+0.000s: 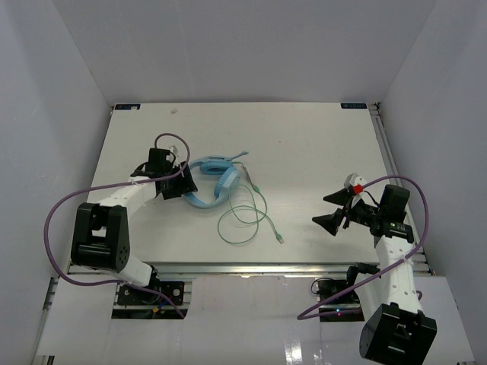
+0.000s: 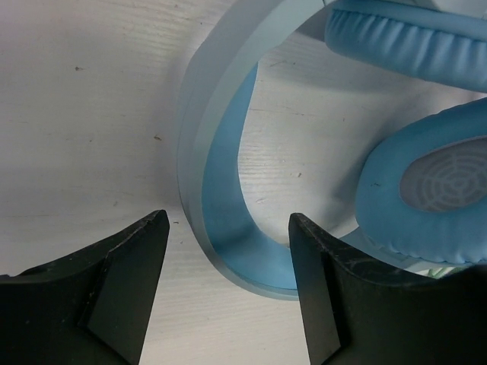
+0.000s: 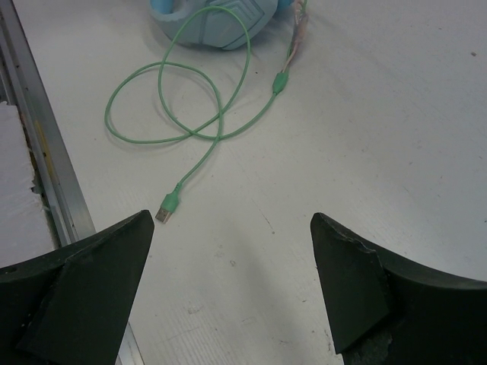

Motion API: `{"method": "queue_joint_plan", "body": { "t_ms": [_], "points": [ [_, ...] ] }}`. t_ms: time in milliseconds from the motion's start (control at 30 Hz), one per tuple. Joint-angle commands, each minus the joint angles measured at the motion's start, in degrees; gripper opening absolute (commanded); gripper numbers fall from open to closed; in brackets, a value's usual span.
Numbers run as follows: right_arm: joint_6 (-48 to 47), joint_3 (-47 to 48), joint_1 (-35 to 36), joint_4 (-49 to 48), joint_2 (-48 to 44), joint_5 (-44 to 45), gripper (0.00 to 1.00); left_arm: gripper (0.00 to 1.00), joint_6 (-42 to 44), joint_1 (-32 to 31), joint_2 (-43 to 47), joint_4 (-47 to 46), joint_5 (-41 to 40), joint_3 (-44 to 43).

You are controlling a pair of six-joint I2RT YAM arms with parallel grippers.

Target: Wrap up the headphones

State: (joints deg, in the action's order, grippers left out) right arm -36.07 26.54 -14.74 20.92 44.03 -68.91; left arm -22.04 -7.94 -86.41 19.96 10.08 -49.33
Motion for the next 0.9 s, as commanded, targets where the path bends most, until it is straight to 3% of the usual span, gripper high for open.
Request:
{"method": "queue_joint_plan", "body": {
  "t_ms": [0,333,867],
  "points": [
    [-2.3,2.1,0.0,1.6,-0.1,-2.9,0.9,0.74,-1.5,-1.8,1.3,-6.5,-4.3,1.6],
    [-2.8,2.2,0.0,2.0,-0.1,-3.4,0.9,0.67,-2.9,-3.5,0.6,-9.8,-11.4,3.0],
    [-3.1,2.3,0.0,2.3,0.2,-3.4,0.9,0.58,-0.3,-4.6,-2.5,-12.4,-13.6,3.4]
  ]
}}
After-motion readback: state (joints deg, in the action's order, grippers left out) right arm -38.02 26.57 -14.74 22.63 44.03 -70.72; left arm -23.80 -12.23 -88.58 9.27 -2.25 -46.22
